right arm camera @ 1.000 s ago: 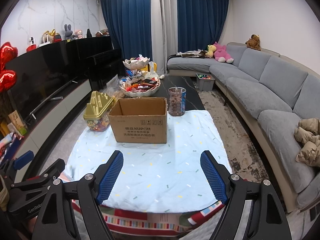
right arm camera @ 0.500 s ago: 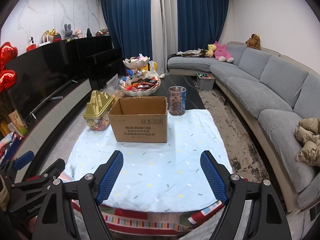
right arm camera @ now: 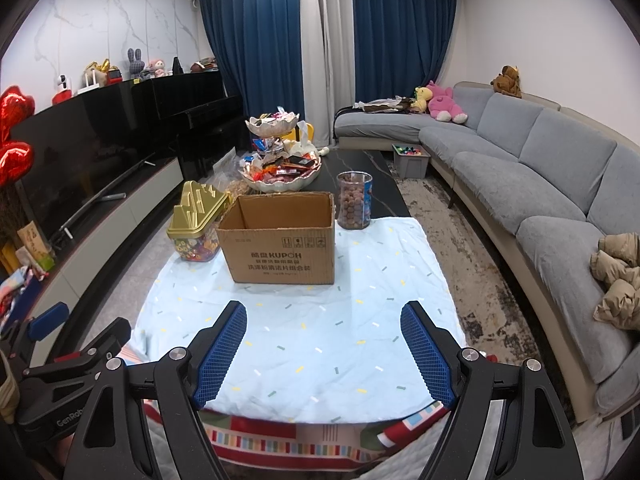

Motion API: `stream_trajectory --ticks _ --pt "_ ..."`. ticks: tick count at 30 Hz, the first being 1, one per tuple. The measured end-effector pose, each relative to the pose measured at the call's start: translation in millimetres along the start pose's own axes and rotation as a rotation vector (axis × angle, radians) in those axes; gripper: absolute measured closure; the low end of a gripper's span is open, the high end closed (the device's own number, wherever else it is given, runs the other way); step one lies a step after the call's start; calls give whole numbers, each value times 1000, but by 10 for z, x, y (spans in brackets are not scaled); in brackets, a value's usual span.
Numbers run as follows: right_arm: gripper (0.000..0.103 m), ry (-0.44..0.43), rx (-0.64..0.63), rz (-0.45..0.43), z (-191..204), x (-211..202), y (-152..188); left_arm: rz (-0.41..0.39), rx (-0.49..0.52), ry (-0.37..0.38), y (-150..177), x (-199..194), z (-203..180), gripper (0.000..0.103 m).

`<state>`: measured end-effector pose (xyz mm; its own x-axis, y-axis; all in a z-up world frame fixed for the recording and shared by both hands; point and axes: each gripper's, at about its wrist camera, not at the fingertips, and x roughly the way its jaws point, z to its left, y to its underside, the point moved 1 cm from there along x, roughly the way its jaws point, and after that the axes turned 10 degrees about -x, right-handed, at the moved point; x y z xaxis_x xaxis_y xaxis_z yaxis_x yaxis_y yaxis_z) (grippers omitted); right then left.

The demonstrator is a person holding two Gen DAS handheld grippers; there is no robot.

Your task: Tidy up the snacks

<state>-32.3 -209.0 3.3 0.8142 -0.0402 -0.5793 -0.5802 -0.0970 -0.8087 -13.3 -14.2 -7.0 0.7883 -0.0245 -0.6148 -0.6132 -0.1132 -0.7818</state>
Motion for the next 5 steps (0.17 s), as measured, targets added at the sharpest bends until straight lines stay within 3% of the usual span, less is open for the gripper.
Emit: stream_trajectory --ticks 5 --pt "23 -1 -1 1 -9 5 -3 -4 5 3 -9 -2 -14 4"
